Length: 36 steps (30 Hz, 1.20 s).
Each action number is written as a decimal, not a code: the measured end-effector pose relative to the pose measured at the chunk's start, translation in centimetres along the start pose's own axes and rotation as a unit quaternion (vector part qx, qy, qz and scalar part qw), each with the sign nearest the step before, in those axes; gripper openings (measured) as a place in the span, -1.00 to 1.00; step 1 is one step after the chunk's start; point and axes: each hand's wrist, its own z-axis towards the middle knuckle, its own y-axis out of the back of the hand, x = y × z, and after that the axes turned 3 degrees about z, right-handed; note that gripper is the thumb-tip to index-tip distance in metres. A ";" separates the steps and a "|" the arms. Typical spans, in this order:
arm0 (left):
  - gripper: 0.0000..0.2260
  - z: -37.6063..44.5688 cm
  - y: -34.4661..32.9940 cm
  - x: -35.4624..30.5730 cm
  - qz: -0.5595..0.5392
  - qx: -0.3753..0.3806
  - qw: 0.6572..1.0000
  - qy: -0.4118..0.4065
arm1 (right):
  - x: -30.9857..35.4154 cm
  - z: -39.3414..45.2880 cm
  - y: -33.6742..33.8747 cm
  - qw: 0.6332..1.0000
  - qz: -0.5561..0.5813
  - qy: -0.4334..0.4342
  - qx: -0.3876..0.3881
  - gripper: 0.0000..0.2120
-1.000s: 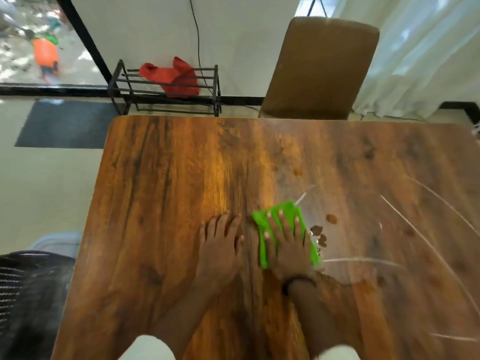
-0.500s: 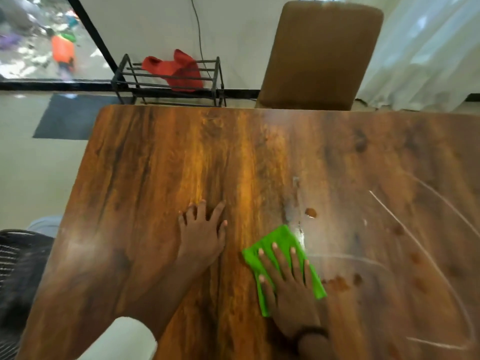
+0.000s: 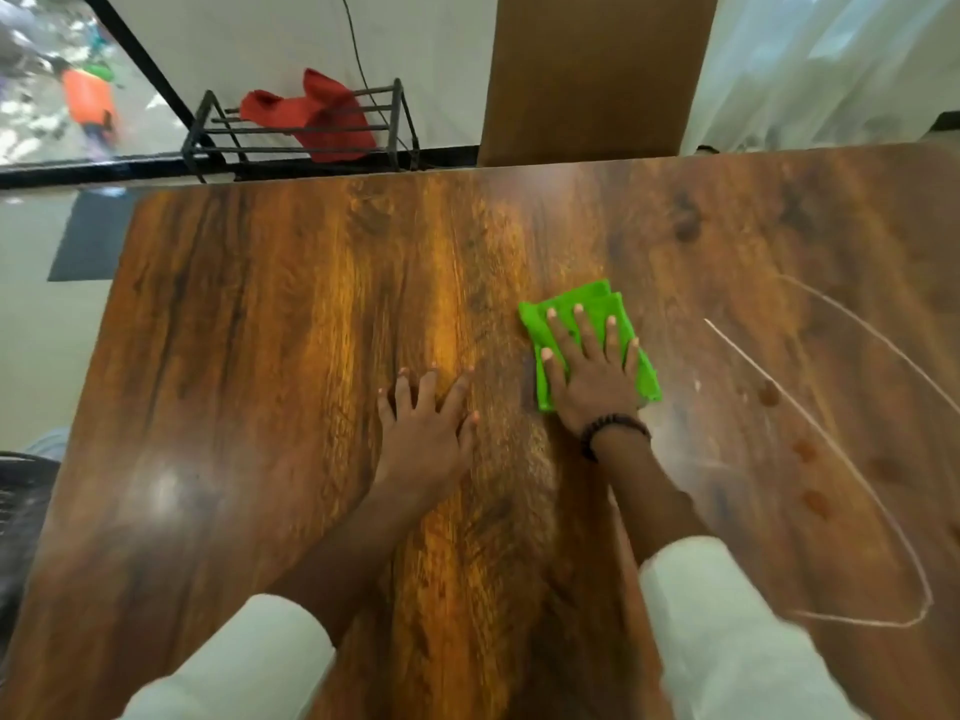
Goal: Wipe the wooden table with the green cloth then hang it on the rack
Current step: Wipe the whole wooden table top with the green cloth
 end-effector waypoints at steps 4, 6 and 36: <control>-0.51 0.4 0.1 -0.4 0.026 -0.006 1.000 0.014 | -0.6 -14.1 -1.4 0.994 -0.015 0.090 0.061 -0.50; -0.50 0.4 0.5 -0.5 0.022 0.007 1.000 0.013 | -3.5 -19.1 -1.1 0.990 -0.037 0.104 0.086 -0.50; -0.55 -19.1 0.0 -4.8 -0.087 0.091 0.988 -0.086 | -0.5 -33.2 -2.7 0.947 -0.068 0.187 0.253 -0.51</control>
